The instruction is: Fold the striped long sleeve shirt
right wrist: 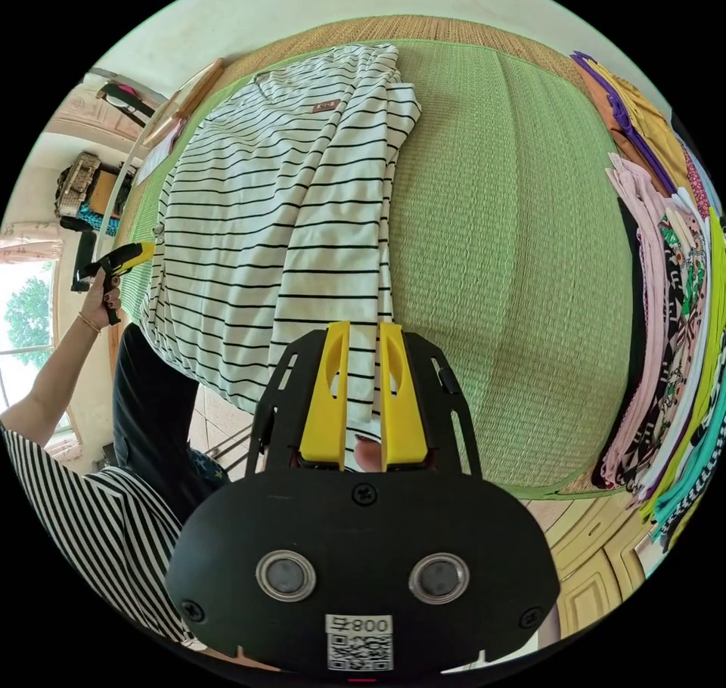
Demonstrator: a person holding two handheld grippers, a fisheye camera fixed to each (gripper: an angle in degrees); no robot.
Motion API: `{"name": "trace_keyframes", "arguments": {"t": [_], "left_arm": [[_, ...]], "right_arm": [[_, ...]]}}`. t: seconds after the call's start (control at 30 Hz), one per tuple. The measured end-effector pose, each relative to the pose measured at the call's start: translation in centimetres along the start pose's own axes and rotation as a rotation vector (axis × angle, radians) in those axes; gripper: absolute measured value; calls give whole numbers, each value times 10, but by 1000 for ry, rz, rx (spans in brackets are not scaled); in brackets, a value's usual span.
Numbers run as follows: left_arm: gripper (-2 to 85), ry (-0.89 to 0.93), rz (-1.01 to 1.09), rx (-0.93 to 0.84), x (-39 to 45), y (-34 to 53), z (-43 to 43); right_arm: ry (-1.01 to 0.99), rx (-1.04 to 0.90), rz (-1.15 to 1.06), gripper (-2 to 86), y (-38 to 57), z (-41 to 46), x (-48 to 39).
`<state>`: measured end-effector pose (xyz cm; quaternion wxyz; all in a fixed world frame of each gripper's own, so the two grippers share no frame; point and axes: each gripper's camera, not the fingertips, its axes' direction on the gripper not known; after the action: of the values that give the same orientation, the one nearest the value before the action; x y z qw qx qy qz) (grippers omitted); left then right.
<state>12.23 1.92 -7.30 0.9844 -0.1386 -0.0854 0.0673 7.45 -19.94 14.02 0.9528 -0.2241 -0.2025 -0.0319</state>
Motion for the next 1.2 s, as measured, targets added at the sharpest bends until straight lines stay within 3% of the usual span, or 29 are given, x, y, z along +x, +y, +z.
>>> {"name": "trace_keyframes", "arguments": {"t": [0.37, 0.63, 0.87, 1.03, 1.2], "left_arm": [[25, -88, 61, -32, 48, -22, 17], [20, -133, 126, 74, 70, -30, -44], [20, -261, 100, 220, 66, -42, -110], [31, -326, -20, 338, 41, -52, -148], [64, -302, -82, 444, 27, -42, -149]], "right_arm": [[48, -20, -33, 7, -8, -15, -94], [185, -25, -160, -1, -23, -117, -157], [251, 10, -145, -2, -37, -194, -167], [594, 87, -21, 2, -96, -272, -143], [529, 114, 163, 29, -138, -301, -94]]}}
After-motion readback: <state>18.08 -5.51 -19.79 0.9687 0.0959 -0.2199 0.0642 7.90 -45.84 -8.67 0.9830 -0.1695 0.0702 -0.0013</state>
